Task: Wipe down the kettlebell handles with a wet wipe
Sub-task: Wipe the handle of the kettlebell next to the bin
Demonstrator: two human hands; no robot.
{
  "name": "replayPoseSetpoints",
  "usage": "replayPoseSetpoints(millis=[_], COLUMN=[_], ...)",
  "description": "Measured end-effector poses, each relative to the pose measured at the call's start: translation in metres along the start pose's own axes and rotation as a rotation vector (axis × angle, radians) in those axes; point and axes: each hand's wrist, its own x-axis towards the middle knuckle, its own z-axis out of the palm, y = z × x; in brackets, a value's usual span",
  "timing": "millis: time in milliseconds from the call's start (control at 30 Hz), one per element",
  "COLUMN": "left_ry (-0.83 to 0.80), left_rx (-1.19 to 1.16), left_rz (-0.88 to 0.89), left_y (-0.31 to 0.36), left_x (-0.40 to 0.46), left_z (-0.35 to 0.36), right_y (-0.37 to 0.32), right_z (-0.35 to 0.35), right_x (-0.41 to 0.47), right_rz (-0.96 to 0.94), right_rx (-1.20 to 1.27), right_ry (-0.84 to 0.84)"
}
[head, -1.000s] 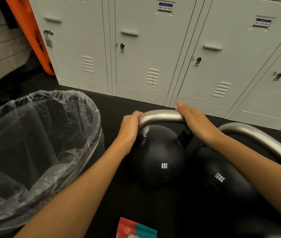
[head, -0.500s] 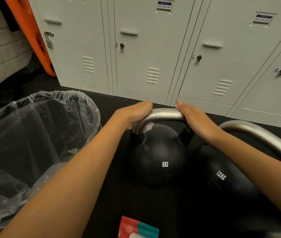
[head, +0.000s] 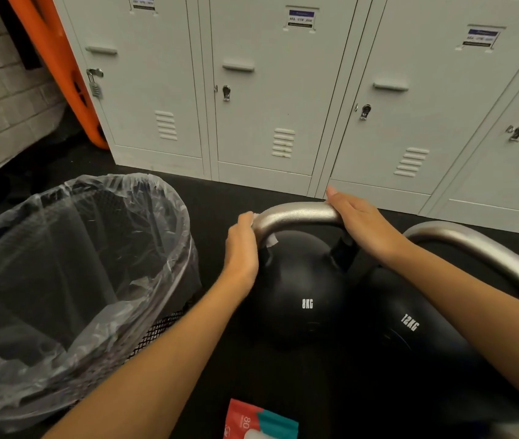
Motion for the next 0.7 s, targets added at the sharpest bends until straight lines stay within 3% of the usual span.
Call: replayPoseSetpoints(millis=[133, 267, 367, 467, 567, 700], left_ry=[0.155, 0.2, 0.186, 0.182, 0.166, 0.146], left_rx=[-0.208, -0.088, 0.165, 0.564, 0.976, 1.189], left_rz=[-0.037, 0.209, 0.489, 0.766, 0.923, 1.016], left_y=[-0.012, -0.018, -0.012, -0.004, 0.0, 0.013], left_x=[-0.018, -0.03, -0.027, -0.02, -0.012, -0.018], left_z=[0.012, 0.019, 0.022, 0.022, 0.023, 0.04], right_y=[-0.001, 0.0, 0.001, 0.002, 0.005, -0.001], right_z=[0.0, 0.0, -0.003, -0.008, -0.011, -0.012], right_x=[0.001, 0.004, 0.009, 0.011, 0.009, -0.006], right_rz=[0.011, 0.056, 0.104, 0.147, 0.168, 0.113], right_rx=[0.003, 0.063, 0.277, 0.548, 0.511, 0.438], right_ry=[-0.003, 0.007, 0.073, 0.211, 0.305, 0.345])
